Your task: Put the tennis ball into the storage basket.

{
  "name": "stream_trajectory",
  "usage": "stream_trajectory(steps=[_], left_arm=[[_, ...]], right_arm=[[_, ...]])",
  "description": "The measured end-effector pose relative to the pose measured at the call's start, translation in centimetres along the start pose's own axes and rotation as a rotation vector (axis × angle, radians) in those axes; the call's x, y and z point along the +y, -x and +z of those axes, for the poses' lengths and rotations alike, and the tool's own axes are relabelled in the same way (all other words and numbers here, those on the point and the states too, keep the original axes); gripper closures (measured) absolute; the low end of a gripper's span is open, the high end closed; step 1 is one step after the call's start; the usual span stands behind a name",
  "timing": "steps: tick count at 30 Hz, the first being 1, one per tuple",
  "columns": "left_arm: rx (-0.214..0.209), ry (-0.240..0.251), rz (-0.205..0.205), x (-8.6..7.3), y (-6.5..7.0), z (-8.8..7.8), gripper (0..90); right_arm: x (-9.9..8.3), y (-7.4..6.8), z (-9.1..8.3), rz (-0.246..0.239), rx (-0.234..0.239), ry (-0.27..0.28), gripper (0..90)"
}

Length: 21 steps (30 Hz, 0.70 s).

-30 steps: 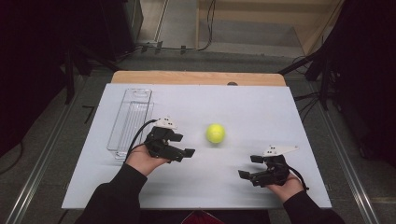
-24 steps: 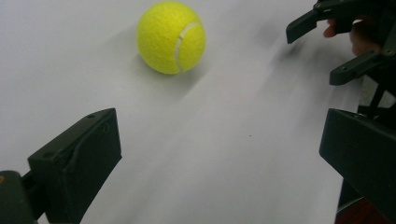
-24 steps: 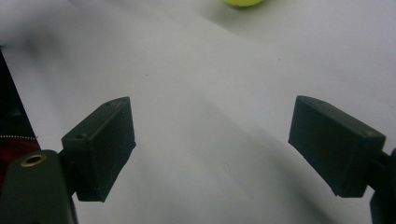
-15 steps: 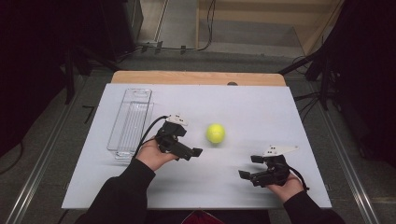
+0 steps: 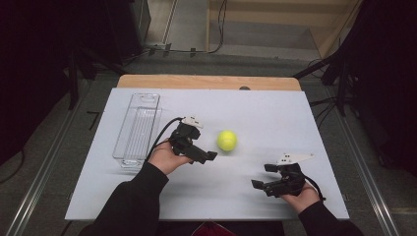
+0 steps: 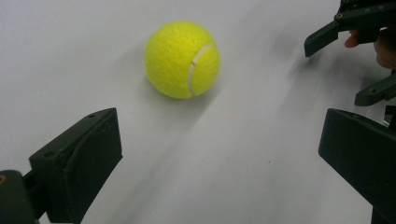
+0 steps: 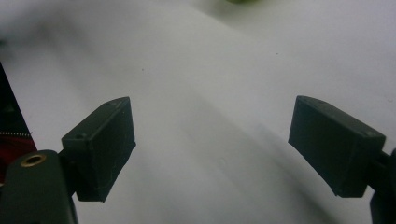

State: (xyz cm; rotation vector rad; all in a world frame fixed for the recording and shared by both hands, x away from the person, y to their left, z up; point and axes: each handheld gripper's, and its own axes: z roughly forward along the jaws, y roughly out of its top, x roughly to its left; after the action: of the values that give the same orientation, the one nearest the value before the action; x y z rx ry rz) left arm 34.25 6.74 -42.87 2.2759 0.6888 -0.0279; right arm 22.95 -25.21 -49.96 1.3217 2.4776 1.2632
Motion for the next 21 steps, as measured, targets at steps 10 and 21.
stream_trajectory(steps=[10, 21], left_arm=[[-0.001, 0.007, 0.009, 1.3, -0.2, 0.5, 0.1], [0.001, 0.008, 0.024, 2.5, -0.5, 1.4, 0.0]], right_arm=[[0.0, 0.0, 0.0, 0.001, 0.000, 0.001, 12.7], [0.0, 0.0, -0.1, 0.000, 0.001, 0.000, 12.7]])
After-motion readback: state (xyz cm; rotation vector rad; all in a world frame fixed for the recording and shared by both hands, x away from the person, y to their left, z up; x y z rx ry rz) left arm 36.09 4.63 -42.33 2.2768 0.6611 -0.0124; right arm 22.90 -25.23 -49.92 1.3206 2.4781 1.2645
